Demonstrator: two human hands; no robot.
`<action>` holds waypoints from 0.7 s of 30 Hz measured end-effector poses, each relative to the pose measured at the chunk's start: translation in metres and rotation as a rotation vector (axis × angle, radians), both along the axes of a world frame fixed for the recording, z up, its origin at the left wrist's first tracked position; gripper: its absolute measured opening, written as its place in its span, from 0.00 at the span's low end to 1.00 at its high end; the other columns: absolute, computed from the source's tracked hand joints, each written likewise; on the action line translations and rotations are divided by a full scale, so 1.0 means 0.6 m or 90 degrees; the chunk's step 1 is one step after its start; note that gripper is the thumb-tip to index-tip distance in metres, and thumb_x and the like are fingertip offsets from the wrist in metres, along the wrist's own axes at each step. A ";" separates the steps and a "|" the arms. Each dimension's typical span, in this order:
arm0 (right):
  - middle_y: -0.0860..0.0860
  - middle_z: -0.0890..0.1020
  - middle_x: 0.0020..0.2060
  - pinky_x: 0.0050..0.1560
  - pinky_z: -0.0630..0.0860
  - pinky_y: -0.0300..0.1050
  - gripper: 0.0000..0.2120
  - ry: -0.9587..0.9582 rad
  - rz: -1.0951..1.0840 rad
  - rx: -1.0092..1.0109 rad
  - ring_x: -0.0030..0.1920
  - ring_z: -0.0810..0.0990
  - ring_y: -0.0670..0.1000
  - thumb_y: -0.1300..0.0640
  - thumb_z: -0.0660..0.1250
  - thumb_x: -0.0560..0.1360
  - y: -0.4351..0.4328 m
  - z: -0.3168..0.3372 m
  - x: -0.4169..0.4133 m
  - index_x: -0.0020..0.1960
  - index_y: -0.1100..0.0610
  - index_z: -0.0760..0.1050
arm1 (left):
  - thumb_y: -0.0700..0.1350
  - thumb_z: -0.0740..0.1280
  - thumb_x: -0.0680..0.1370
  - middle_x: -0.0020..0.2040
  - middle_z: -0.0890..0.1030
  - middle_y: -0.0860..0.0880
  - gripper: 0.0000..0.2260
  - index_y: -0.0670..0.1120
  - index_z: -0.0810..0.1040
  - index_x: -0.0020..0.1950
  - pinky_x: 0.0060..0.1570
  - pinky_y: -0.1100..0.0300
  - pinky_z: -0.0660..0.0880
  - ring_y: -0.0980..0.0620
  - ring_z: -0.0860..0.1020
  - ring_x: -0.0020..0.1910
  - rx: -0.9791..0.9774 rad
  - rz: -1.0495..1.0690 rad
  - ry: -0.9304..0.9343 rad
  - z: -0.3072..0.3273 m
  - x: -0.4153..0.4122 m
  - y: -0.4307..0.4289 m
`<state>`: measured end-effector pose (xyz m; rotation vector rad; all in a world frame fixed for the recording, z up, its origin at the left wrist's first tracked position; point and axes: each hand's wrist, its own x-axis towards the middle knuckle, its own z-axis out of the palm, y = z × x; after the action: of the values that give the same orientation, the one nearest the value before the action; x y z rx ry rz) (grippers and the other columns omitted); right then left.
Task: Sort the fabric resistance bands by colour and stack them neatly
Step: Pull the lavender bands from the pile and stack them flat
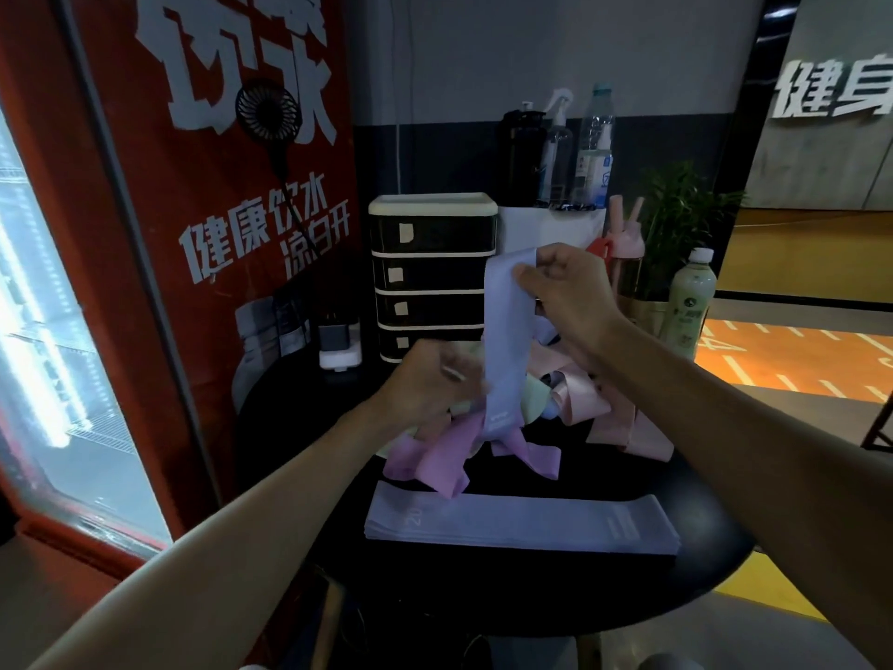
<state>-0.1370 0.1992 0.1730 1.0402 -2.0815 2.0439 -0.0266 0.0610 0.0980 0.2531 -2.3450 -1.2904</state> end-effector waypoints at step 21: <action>0.53 0.82 0.50 0.51 0.80 0.47 0.09 -0.037 -0.110 -0.034 0.51 0.81 0.52 0.66 0.68 0.76 0.023 -0.035 -0.048 0.55 0.58 0.78 | 0.37 0.72 0.75 0.36 0.84 0.53 0.10 0.50 0.83 0.37 0.40 0.63 0.76 0.60 0.81 0.37 -0.132 0.085 -0.009 -0.053 0.001 -0.031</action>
<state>-0.1659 0.2127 0.1520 0.7725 -2.0507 2.0555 -0.0262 0.0422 0.0660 0.3461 -2.4059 -0.9775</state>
